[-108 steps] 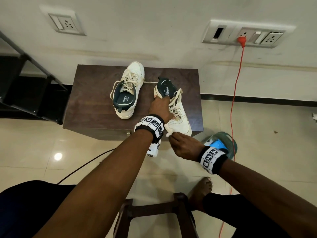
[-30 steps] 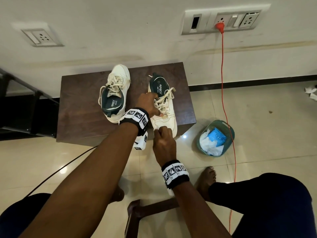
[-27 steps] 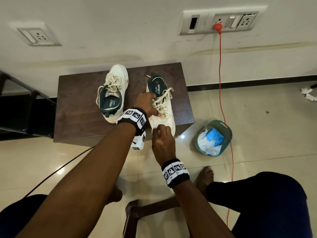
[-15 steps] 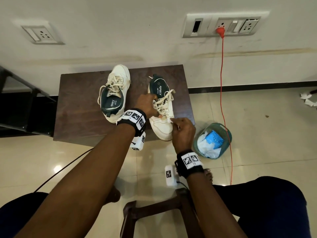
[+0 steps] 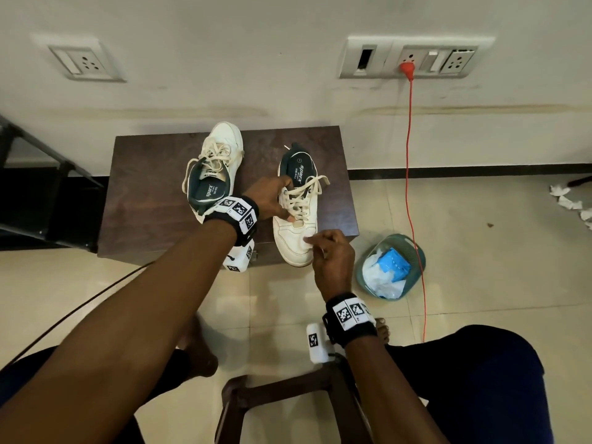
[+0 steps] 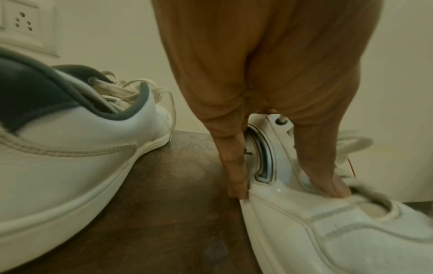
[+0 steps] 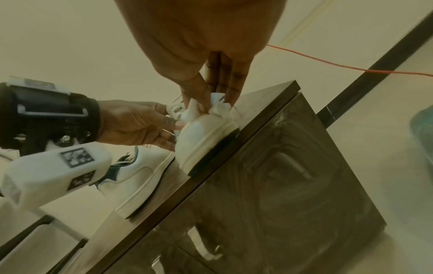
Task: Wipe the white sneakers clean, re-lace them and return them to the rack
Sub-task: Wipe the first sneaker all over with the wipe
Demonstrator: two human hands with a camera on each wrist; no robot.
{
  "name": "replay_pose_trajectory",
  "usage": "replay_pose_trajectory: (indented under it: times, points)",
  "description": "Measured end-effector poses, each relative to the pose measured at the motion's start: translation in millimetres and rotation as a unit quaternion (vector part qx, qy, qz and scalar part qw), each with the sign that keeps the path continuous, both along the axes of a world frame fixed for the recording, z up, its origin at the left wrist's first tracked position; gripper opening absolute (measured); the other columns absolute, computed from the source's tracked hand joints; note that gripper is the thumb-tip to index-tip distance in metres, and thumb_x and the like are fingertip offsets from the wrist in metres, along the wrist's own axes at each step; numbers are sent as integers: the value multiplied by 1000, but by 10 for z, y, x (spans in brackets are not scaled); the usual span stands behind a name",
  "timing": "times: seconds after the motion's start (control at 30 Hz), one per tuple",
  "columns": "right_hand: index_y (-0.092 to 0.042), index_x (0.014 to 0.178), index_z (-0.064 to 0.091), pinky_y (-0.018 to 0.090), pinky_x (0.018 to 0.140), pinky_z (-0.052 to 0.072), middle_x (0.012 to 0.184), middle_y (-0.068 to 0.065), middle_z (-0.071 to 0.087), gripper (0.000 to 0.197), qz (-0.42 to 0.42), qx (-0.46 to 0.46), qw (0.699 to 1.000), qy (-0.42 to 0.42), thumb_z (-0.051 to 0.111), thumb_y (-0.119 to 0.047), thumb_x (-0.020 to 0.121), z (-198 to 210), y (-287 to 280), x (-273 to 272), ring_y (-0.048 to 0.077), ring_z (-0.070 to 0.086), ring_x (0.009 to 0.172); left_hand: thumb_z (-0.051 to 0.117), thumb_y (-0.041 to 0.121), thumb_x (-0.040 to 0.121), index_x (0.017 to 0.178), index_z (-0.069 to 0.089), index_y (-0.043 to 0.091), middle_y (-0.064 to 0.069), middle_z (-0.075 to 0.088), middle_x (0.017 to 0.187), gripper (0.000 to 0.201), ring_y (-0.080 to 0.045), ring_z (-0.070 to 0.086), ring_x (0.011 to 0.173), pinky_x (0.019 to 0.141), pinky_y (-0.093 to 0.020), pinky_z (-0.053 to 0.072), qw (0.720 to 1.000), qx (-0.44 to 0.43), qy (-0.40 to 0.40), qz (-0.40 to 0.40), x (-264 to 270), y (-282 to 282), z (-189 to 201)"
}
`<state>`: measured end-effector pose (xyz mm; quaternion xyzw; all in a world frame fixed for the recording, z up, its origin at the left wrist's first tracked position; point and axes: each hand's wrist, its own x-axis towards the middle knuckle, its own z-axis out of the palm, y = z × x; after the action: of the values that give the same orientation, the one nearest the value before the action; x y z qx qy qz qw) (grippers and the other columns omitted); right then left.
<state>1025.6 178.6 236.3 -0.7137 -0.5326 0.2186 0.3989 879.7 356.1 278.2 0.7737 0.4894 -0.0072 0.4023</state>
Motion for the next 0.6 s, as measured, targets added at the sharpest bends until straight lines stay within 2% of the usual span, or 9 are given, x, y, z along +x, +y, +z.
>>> replay_pose_trajectory:
  times: [0.07, 0.13, 0.17, 0.23, 0.27, 0.33, 0.43, 0.53, 0.6]
  points:
    - [-10, 91, 81, 7, 82, 46, 100, 7, 69, 33, -19, 1, 1000, 14, 70, 16, 74, 13, 107, 55, 15, 66, 88, 93, 16, 67, 123, 57, 8, -10, 68, 116, 68, -30, 65, 105, 84, -27, 46, 999, 37, -19, 22, -10, -141, 9]
    - [-14, 89, 81, 22, 84, 56, 99, 5, 72, 39, -53, -8, 998, 46, 68, 19, 72, 10, 174, 102, 15, 69, 87, 88, 13, 71, 138, 48, 15, -10, 67, 122, 78, -31, 65, 108, 88, -28, 46, 992, 92, -42, 81, -47, -414, -28]
    - [-14, 89, 81, 27, 84, 58, 100, 4, 73, 40, -62, -13, 996, 62, 67, 19, 72, 10, 171, 109, 15, 70, 87, 86, 14, 72, 143, 43, 19, -9, 68, 122, 83, -31, 67, 106, 90, -33, 51, 985, 111, -55, 117, -61, -589, -55]
    - [-13, 94, 81, 26, 85, 58, 103, 4, 74, 37, -54, -22, 994, 93, 68, 15, 74, 29, 108, 62, 13, 70, 91, 83, 21, 69, 143, 41, 21, -6, 71, 119, 85, -30, 70, 101, 87, -38, 56, 973, 114, -89, 180, -71, -951, -96]
    - [-13, 96, 80, 23, 84, 57, 105, 3, 74, 34, -50, -28, 992, 109, 70, 11, 75, 29, 62, 32, 9, 70, 92, 84, 24, 67, 142, 43, 18, -7, 71, 120, 86, -30, 70, 102, 86, -33, 55, 972, 102, -89, 194, -54, -1110, -136]
    - [-13, 99, 80, 18, 80, 55, 107, -1, 74, 28, -55, -37, 988, 142, 75, 3, 77, 7, -53, -29, -2, 67, 92, 89, 28, 65, 142, 45, 11, -10, 70, 123, 90, -29, 68, 107, 83, -23, 49, 976, 68, -52, 200, 30, -1373, -202]
    - [-15, 98, 81, 25, 77, 59, 106, -4, 74, 19, -63, -44, 984, 162, 83, -11, 79, -45, -106, -73, 6, 71, 92, 91, 26, 61, 152, 24, 7, -18, 58, 135, 115, -37, 65, 112, 87, -37, 55, 976, 59, -5, 210, 194, -1483, -318]
    - [-10, 91, 81, 34, 81, 61, 100, 2, 74, 18, -75, -54, 980, 174, 82, 1, 77, -8, 27, -70, 15, 73, 87, 92, 35, 65, 156, 8, 0, -26, 41, 150, 129, -42, 62, 116, 92, -45, 53, 971, 56, 62, 225, 312, -1429, -337]
    - [-6, 92, 80, 28, 82, 60, 99, 7, 73, 21, -71, -40, 984, 161, 77, 9, 77, 46, 121, -50, 16, 72, 86, 91, 41, 66, 157, 8, -2, -27, 46, 146, 130, -43, 63, 114, 91, -46, 54, 968, 49, 69, 238, 320, -1419, -322]
